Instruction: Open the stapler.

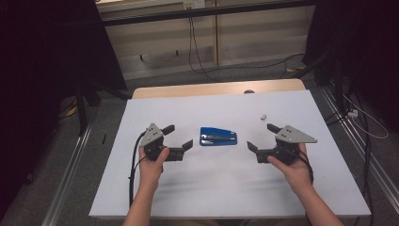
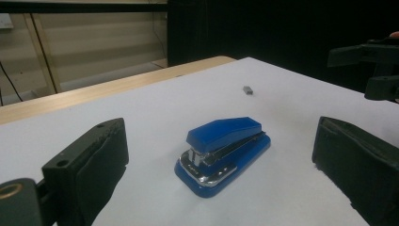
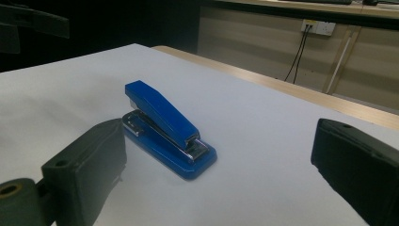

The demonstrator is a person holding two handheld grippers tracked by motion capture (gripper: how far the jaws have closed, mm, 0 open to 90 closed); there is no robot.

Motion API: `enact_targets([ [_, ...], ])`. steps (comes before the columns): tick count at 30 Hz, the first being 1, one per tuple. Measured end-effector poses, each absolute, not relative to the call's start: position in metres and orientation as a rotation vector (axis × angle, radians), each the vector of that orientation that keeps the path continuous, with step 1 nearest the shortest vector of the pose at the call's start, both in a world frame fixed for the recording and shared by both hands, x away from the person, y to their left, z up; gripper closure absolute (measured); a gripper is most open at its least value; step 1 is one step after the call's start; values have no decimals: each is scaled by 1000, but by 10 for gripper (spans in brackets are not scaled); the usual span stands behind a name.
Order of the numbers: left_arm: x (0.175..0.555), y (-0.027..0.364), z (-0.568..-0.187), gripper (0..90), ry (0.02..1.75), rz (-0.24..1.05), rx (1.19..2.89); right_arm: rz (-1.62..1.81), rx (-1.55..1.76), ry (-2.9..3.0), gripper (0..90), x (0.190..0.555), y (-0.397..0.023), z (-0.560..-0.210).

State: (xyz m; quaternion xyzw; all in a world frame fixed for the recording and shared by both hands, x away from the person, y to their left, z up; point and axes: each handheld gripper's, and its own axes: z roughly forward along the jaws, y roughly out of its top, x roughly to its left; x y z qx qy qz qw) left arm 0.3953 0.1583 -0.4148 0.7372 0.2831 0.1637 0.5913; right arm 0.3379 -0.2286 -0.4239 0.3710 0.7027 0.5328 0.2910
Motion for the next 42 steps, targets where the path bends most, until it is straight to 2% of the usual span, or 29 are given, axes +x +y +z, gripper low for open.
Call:
enact_targets([
  [23,440,137,-430,49,680,326,1776,1413,986,1922,44,374,-201,-431],
  [38,451,129,-436,40,668,297,1837,1406,1023,1939,62,389,-191,-436],
  [41,452,129,-438,65,665,302,1865,1393,1035,1946,62,391,-190,-438],
  [42,452,129,-439,105,660,306,1881,1393,1037,1948,62,391,-190,-439],
])
